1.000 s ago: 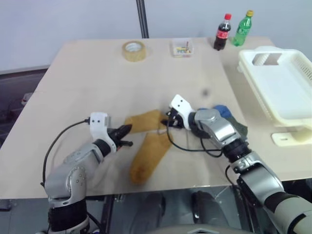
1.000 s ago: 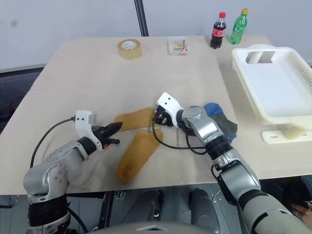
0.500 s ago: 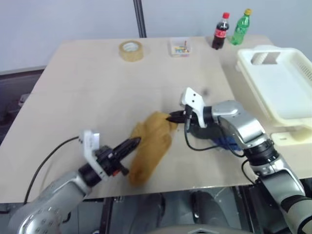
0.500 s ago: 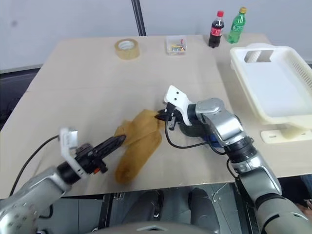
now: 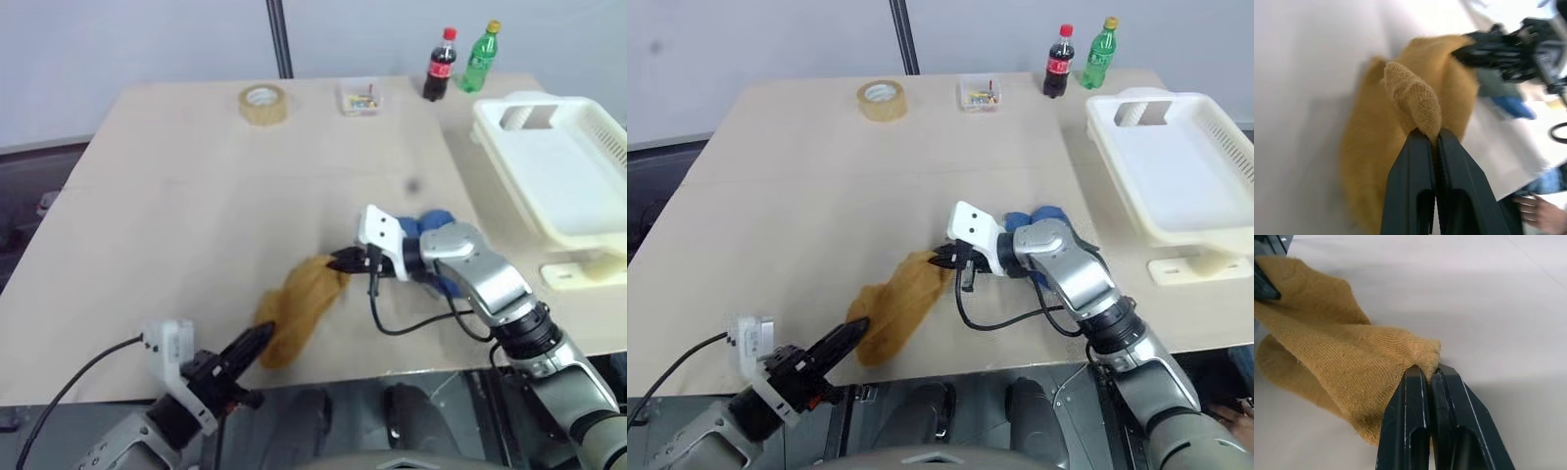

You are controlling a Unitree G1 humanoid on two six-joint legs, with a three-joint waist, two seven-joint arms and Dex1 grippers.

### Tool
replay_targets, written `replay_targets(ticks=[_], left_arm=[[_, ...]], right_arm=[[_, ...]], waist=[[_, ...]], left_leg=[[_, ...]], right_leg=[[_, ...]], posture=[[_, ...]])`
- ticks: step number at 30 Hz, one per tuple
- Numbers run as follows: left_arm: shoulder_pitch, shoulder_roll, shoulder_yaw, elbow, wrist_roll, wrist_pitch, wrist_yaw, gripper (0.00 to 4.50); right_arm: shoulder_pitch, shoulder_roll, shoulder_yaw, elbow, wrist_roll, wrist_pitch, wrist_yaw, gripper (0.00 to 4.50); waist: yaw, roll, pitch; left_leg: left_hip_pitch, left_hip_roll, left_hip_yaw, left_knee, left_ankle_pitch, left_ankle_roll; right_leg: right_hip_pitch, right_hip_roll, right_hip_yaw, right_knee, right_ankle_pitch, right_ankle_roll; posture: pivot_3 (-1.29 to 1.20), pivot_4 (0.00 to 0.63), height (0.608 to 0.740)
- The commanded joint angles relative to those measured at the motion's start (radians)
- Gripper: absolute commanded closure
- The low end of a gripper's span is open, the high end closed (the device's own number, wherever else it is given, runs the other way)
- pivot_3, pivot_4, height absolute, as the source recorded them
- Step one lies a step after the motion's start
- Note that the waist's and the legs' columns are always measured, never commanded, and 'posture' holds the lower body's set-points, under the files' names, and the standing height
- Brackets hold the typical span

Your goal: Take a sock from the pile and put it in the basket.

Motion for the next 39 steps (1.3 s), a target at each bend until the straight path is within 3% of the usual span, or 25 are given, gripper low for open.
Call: replay_targets(ticks=[1,8,10,13,18,23,28,32,35,39], left_arm=[[0.007,-0.005,-0.099,0.048,0.113,-0.046,0.001,4.50],[-0.040,-0.049,-0.261,0.161,0.267,-0.108,0.007,4.50],[-0.066,-0.047,-0.263,0.195,0.288,-0.125,-0.001,4.50],[-0.145,0.020,-0.232,0.287,0.309,-0.123,-0.060,4.50],[-0.348,0.238,-0.201,0.497,0.328,-0.094,-0.247,4.50],[-0.640,0.398,-0.283,0.758,0.395,-0.101,-0.451,4.50],[-0.924,0.442,-0.422,1.017,0.513,-0.157,-0.643,4.50],[-1.065,0.429,-0.444,1.162,0.561,-0.213,-0.730,4.50],[-1.065,0.448,-0.354,1.094,0.482,-0.153,-0.748,4.50],[-0.872,0.454,-0.152,0.777,0.308,0.031,-0.636,4.50]], right_arm=[[0.014,0.015,0.034,0.083,-0.048,-0.117,-0.003,4.45],[-0.016,0.042,0.094,0.346,-0.177,-0.293,-0.022,4.45],[-0.021,0.025,0.075,0.339,-0.183,-0.258,-0.024,4.45],[-0.007,-0.020,0.033,0.263,-0.183,-0.143,-0.045,4.45],[0.071,-0.075,-0.014,0.080,-0.158,0.058,-0.089,4.45],[0.143,-0.068,-0.061,-0.083,-0.141,0.254,-0.180,4.45],[0.178,-0.020,-0.085,-0.173,-0.127,0.327,-0.274,4.45],[0.175,0.043,-0.125,-0.200,-0.105,0.226,-0.332,4.45],[0.162,0.056,-0.145,-0.254,-0.067,0.249,-0.328,4.45],[0.124,0.031,-0.155,-0.288,-0.029,0.276,-0.299,4.45]], waist=[[0.004,0.000,0.000],[0.007,0.001,-0.001],[0.009,0.001,-0.001],[0.020,0.004,-0.003],[0.030,0.008,-0.006],[0.018,0.010,-0.008],[0.014,0.010,-0.008],[0.011,0.010,-0.008],[0.004,0.010,-0.008],[-0.016,0.007,-0.006]], left_leg=[[0.000,0.000,0.000,0.000,0.000,0.000],[0.001,0.000,0.000,-0.001,0.000,0.000],[0.003,0.001,0.000,-0.001,0.000,0.000],[0.004,0.001,-0.001,0.000,0.000,0.000],[0.004,-0.001,-0.004,0.001,0.001,-0.001],[0.005,0.000,-0.004,0.000,0.001,-0.002],[0.003,-0.002,-0.004,0.000,0.002,-0.002],[0.002,-0.002,-0.005,-0.001,0.002,-0.002],[-0.001,-0.001,-0.005,-0.002,0.002,-0.002],[-0.004,0.000,-0.004,-0.004,0.001,-0.002]], right_leg=[[0.000,0.000,0.000,0.000,0.000,0.000],[0.000,0.002,0.000,-0.001,0.000,0.000],[0.002,0.003,0.000,0.000,0.000,0.000],[0.002,0.003,-0.001,0.002,0.000,0.000],[0.003,0.002,-0.004,0.004,0.000,0.000],[0.002,0.004,-0.003,0.005,0.000,0.000],[0.002,0.003,-0.003,0.004,0.002,0.004],[0.000,0.003,-0.003,0.004,0.002,0.004],[-0.003,0.003,-0.002,0.004,0.003,0.004],[-0.007,-0.002,0.000,0.003,0.003,0.004]], posture=[[0.00,0.150,0.740],[0.00,0.150,0.740],[0.00,0.150,0.740],[0.00,0.150,0.740],[0.00,0.150,0.740],[0.00,0.150,0.740],[0.00,0.150,0.740],[0.00,0.150,0.740],[0.00,0.150,0.740],[0.00,0.150,0.740]])
